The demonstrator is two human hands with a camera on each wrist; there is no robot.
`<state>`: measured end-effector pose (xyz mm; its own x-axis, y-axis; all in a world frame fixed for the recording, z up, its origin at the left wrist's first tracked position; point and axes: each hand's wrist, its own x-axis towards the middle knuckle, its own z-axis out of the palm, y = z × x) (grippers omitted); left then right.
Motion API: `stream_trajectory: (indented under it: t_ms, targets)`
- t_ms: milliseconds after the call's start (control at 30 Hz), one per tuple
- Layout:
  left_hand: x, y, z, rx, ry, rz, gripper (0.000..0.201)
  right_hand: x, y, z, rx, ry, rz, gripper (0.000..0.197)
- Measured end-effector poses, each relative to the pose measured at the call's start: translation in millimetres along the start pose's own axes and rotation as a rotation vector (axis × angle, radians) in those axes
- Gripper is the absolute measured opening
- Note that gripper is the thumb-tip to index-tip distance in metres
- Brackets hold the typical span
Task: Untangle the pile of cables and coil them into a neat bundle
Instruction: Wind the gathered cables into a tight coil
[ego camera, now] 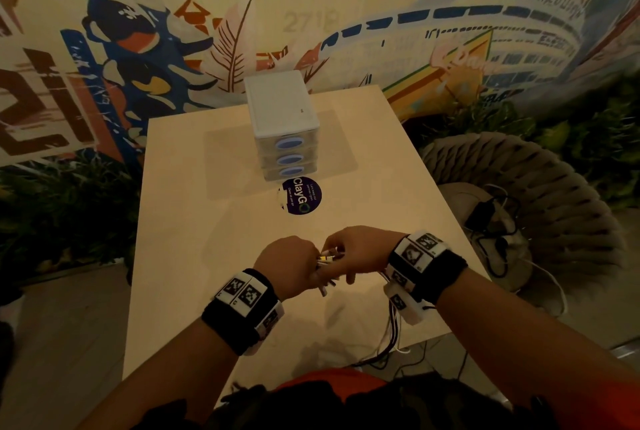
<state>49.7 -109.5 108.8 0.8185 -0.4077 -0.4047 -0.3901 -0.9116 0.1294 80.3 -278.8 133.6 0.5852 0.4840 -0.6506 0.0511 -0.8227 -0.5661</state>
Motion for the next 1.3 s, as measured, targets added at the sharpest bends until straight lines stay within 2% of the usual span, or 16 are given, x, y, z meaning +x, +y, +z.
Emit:
stream_trajectory:
  t_ms: [133, 233, 300, 400, 500, 700, 833, 933, 1000, 1067, 1100, 1167, 1233, 1300]
  targets:
    - [2.6, 11.1, -1.2, 0.064, -0.035, -0.031, 0.022, 7.2, -15.3, 14.8, -0.396, 0.044, 0.007, 0.05]
    - [3.5, 14.3, 2.4, 0.09, -0.043, -0.03, 0.027, 15.8, -16.6, 27.3, -0.453, 0.066, 0.026, 0.038]
    - [2.9, 13.5, 6.0, 0.094, -0.049, -0.03, 0.03, 18.5, -15.4, 30.9, -0.431, 0.058, 0.038, 0.034]
    - [1.5, 12.9, 10.2, 0.095, -0.058, -0.028, 0.02, 20.9, -14.8, 34.1, -0.392, 0.03, 0.048, 0.031]
    - [1.0, 13.3, 12.4, 0.072, -0.05, -0.035, 0.023, 22.3, -12.0, 38.8, -0.35, 0.013, 0.069, 0.024]
    - [-4.1, 11.0, 15.4, -0.077, 0.086, -0.06, 0.038, 10.5, -3.1, 25.5, -0.146, -0.03, 0.108, 0.017]
    - [-5.2, 13.5, 8.4, -0.076, 0.01, -0.041, 0.026, 3.7, -2.2, 19.9, -0.082, -0.029, 0.102, 0.019]
    - [-8.8, 13.6, 4.1, -0.116, 0.068, -0.023, 0.024, 0.5, -1.6, 17.3, -0.054, -0.01, 0.078, 0.016]
    - [-13.0, 10.3, 4.9, -0.222, 0.193, -0.016, 0.028, -3.1, 2.0, 12.0, -0.002, 0.028, 0.063, 0.007]
    - [-15.2, 0.4, 8.6, -0.386, 0.284, -0.013, 0.052, -8.4, 7.8, 4.8, 0.11, 0.067, 0.048, 0.01]
    - [-15.7, -5.9, 10.4, -0.482, 0.277, -0.01, 0.066, -10.5, 11.3, 1.8, 0.196, 0.09, 0.04, 0.012]
    - [-16.0, -15.0, 12.2, -0.793, 0.182, -0.004, 0.084, -13.0, 16.5, -1.2, 0.42, 0.127, 0.001, 0.008]
    - [-15.9, -17.5, 14.6, -1.156, 0.115, 0.055, 0.089, -14.5, 16.7, -1.7, 0.579, 0.135, -0.057, 0.007]
    - [-16.6, -13.7, 16.2, -1.326, 0.136, 0.158, 0.084, -15.2, 12.5, -0.7, 0.642, 0.086, -0.111, 0.01]
